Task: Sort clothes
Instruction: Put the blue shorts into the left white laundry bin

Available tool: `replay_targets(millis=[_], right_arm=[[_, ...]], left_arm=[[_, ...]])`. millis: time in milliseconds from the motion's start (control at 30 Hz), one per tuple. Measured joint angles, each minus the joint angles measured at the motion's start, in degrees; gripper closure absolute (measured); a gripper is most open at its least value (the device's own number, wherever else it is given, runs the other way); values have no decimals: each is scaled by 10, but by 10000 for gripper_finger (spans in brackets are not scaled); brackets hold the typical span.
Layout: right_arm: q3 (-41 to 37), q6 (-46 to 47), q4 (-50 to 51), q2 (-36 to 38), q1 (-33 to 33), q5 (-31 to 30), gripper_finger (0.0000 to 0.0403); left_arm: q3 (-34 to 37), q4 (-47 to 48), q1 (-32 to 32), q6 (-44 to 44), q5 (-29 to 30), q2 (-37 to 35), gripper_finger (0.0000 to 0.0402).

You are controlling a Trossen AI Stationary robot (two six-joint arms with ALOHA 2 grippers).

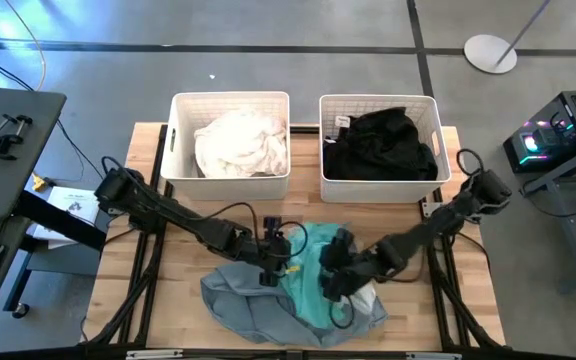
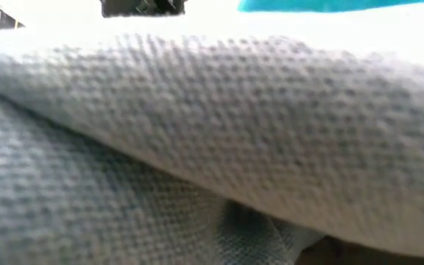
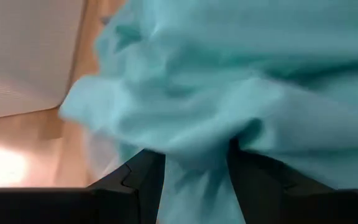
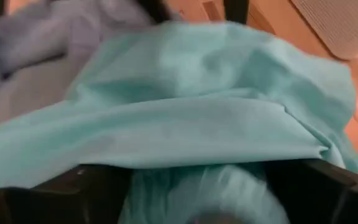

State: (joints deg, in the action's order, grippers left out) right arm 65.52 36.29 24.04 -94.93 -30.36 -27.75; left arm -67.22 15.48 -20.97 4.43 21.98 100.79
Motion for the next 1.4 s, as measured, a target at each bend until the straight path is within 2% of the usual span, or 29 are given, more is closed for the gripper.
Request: replay_targets(millis=[133,300,433,600,700,733,833,900,1000,1100,1167,1267,1400], right_arm=[[0,-30,-16,-54,35,2,48],[2,-42,-48,-138,63,33,78],[4,-42,-76,-186,75,76,151],[4,-29,-80,-185,72,72,287],[-1,-50,-90,-149,63,45,363],[-3,-57,-87,-134,60,34,376],[-4,-79,-93,-62,47,-37,376],[-2,-97,-100,-6,31,-134,365],[-2,-179,-122,81,6,-295,352],[-2,-334,-218,173,-14,-446,360],[-1,-478,-319,225,-15,-503,369],[-1,-664,-473,287,7,-476,373],[0,-779,-609,348,56,-401,366]], left_arm=[[0,-25,0,0,-22,28,241],[0,-12,-15,14,-20,22,241],[0,12,-35,24,-2,-12,241],[0,75,-68,45,78,-66,241],[0,122,-87,72,132,-100,241],[0,138,-93,83,150,-110,241],[0,179,-111,112,197,-136,241],[0,187,-120,124,220,-147,241],[0,197,-131,129,238,-153,241],[0,195,-136,130,245,-152,241],[0,194,-137,130,248,-151,241],[0,195,-136,130,252,-148,241],[0,195,-136,130,256,-149,241]])
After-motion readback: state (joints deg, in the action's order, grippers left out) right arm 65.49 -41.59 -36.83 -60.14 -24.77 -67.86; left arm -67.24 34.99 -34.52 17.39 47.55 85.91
